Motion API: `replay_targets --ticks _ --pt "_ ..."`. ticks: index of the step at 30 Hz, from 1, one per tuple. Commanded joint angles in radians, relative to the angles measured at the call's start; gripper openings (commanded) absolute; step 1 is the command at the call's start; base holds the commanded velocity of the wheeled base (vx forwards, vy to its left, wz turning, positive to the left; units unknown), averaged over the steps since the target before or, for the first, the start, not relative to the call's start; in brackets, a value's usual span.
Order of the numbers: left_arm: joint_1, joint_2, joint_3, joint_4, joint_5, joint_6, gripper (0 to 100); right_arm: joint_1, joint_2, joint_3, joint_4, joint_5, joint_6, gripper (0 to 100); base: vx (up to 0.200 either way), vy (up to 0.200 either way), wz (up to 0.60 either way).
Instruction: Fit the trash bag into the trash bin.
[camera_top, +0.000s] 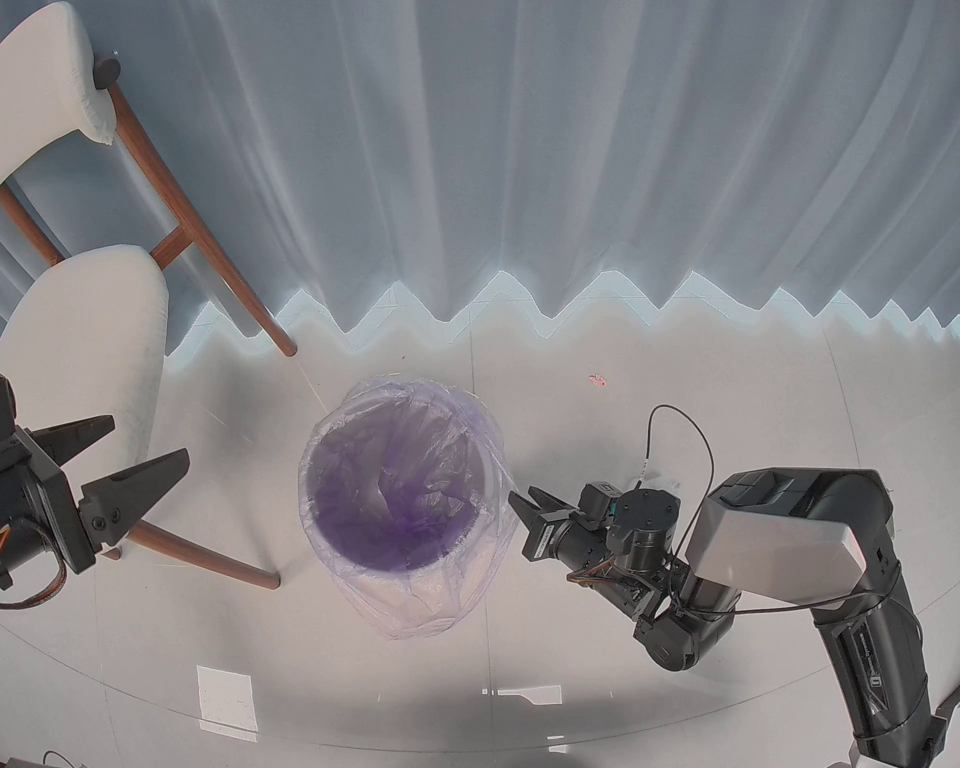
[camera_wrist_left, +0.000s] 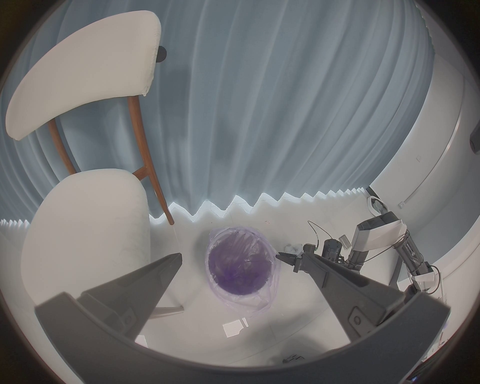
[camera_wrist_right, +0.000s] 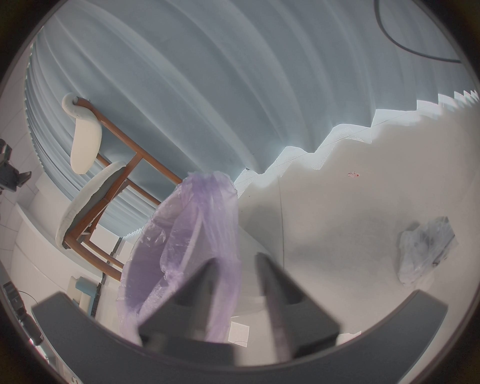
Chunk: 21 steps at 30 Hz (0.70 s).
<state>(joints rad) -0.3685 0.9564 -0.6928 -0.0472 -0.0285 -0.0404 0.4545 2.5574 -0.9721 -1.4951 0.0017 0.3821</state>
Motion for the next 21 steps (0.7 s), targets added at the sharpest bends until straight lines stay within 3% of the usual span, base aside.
replay_targets --ticks 1,13,17,21 --pt "-0.001 -0.007 0.006 0.000 -0.001 0.002 100 -0.011 0.014 -0.002 -0.002 0.001 0.000 0 0.000 0.000 0.00" --pt "-0.001 -0.013 0.009 0.000 0.001 0.002 100 -0.042 0.153 -0.085 -0.013 -0.002 0.041 0 0.000 0.000 0.00" --pt "-0.001 -0.027 0.009 0.003 -0.001 0.002 100 -0.060 0.162 -0.138 -0.001 -0.002 0.144 0 0.000 0.000 0.00" --pt "-0.001 -0.027 0.012 0.004 -0.001 0.004 100 -0.097 0.188 -0.200 0.055 -0.028 0.175 0 0.000 0.000 0.00"
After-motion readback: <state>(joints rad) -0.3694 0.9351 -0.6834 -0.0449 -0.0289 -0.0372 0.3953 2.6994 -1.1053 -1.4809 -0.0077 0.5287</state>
